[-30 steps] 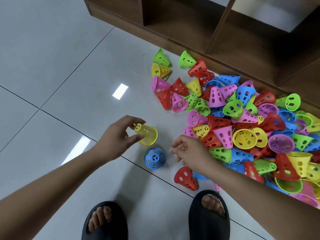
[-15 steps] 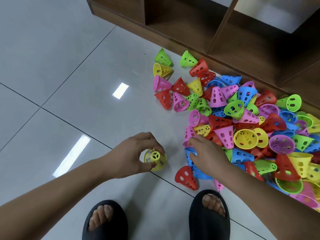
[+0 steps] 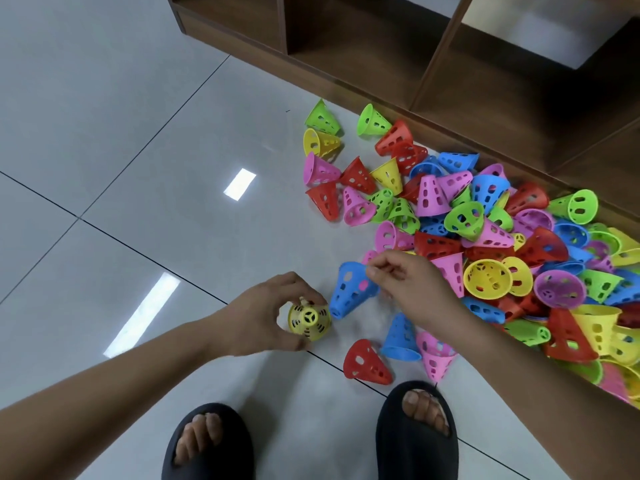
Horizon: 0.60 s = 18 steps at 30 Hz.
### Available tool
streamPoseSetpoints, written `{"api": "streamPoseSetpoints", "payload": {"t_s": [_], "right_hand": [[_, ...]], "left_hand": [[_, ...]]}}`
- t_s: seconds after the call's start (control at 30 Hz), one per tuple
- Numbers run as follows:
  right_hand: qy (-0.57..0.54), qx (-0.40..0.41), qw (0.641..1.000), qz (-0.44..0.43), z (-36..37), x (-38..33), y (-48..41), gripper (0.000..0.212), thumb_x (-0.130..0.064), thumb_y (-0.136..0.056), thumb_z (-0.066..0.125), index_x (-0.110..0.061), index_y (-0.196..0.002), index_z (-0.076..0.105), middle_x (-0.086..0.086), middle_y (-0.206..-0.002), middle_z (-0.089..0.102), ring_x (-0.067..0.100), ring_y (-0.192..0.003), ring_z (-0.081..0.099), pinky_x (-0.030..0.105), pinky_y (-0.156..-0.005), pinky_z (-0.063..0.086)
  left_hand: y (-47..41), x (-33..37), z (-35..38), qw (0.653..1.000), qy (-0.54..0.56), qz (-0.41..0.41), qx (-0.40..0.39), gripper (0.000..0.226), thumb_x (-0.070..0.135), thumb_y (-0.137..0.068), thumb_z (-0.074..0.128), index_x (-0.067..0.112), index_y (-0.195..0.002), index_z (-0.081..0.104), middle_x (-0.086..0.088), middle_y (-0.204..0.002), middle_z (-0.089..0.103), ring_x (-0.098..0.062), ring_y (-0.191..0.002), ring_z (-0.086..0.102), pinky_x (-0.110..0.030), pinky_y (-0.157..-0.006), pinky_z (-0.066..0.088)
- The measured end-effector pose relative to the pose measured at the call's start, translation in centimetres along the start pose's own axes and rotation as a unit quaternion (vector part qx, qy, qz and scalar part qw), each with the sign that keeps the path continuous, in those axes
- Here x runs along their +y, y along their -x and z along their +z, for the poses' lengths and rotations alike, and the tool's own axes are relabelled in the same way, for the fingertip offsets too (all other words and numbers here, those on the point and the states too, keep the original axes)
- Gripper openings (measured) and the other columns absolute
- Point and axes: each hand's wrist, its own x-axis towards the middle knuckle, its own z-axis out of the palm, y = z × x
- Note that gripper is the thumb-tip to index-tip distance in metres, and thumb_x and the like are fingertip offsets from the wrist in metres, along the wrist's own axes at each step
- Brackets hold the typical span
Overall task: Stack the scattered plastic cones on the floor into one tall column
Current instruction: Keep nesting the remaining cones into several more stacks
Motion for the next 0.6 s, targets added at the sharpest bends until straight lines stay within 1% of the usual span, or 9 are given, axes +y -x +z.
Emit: {"api": "streamPoseSetpoints", "payload": {"t_s": [0.07,0.1,0.13,0.2,0.3,0.37,0.43,0.5,0.6], "right_hand": [[-0.141,-0.012,0.990,0.025,0.1,-1.1,0.1,0.013,-0.015,-0.104,0.064,-0.017,-0.097,0.075,0.002,-0.076,0.068,0.021,-0.068,0.061,0.033,-0.061,0.050],[-0.200,-0.024,0.979,0.036,0.3,-1.5,0.2,0.014,-0.012,-0.105,0.063,-0.013,-0.097,0.075,0.006,-0.077,0.066,0.020,-0.067,0.060,0.031,-0.058,0.047],[-0.240,-0.040,0.969,0.043,0.7,-1.8,0.3,0.014,-0.009,-0.105,0.062,-0.010,-0.098,0.074,0.008,-0.078,0.065,0.020,-0.066,0.059,0.030,-0.056,0.046],[-0.268,-0.074,0.959,0.049,1.7,-2.1,0.6,0.013,-0.008,-0.105,0.060,-0.002,-0.101,0.071,0.010,-0.080,0.064,0.019,-0.066,0.059,0.029,-0.057,0.045],[-0.224,-0.107,0.968,0.045,3.3,-1.8,0.9,0.016,-0.007,-0.105,0.061,0.007,-0.106,0.068,0.013,-0.080,0.063,0.018,-0.067,0.060,0.030,-0.058,0.046],[-0.168,-0.117,0.978,0.038,4.2,-1.5,1.0,0.014,-0.007,-0.105,0.061,0.005,-0.105,0.069,0.012,-0.079,0.065,0.016,-0.066,0.063,0.029,-0.058,0.048],[-0.121,-0.116,0.985,0.044,4.7,-1.1,0.9,0.012,-0.008,-0.105,0.062,0.001,-0.104,0.070,0.006,-0.074,0.068,0.013,-0.063,0.064,0.030,-0.058,0.050],[-0.095,-0.107,0.988,0.064,4.9,-0.7,0.8,0.012,-0.011,-0.105,0.062,-0.004,-0.102,0.071,0.006,-0.070,0.068,0.015,-0.060,0.063,0.032,-0.059,0.053],[-0.080,-0.099,0.989,0.082,4.9,-0.1,0.6,0.012,-0.012,-0.105,0.062,-0.004,-0.100,0.070,0.016,-0.079,0.071,0.023,-0.064,0.068,0.038,-0.062,0.059]], "left_hand": [[-0.4,0.2,-1.1,0.986,0.148,-0.078,-0.025,0.035,0.034,-0.092,0.084,0.037,-0.124,0.071,0.016,-0.121,0.068,-0.007,-0.113,0.063,-0.025,-0.093,0.051],[-0.8,0.1,-1.6,0.979,0.176,-0.097,-0.018,0.027,0.034,-0.097,0.078,0.035,-0.123,0.072,0.013,-0.120,0.071,-0.009,-0.114,0.064,-0.029,-0.097,0.050],[-1.2,-0.4,-2.0,0.980,0.170,-0.105,-0.002,0.021,0.035,-0.100,0.075,0.034,-0.121,0.073,0.012,-0.119,0.073,-0.010,-0.114,0.066,-0.030,-0.099,0.049],[-2.3,-1.6,-2.8,0.982,0.147,-0.118,0.030,0.016,0.035,-0.102,0.071,0.034,-0.118,0.073,0.010,-0.117,0.075,-0.011,-0.114,0.067,-0.031,-0.100,0.049],[-4.3,-3.1,-4.0,0.978,0.133,-0.145,0.076,0.014,0.035,-0.101,0.071,0.038,-0.114,0.074,0.012,-0.111,0.076,-0.012,-0.108,0.068,-0.030,-0.090,0.052],[-5.9,-3.6,-4.8,0.975,0.130,-0.152,0.095,0.012,0.034,-0.100,0.071,0.037,-0.112,0.074,0.014,-0.109,0.076,-0.010,-0.100,0.069,-0.030,-0.087,0.054],[-7.4,-3.8,-5.6,0.976,0.116,-0.151,0.102,0.012,0.034,-0.099,0.072,0.037,-0.111,0.074,0.015,-0.110,0.074,-0.004,-0.095,0.068,-0.031,-0.087,0.054],[-9.0,-3.9,-6.2,0.983,0.069,-0.137,0.105,0.015,0.037,-0.098,0.072,0.037,-0.114,0.073,0.013,-0.119,0.069,-0.001,-0.102,0.068,-0.029,-0.089,0.053],[-11.2,-4.1,-7.0,0.989,-0.001,-0.102,0.104,0.023,0.040,-0.098,0.073,0.036,-0.121,0.071,0.007,-0.129,0.058,-0.007,-0.115,0.066,-0.032,-0.099,0.052]]}}
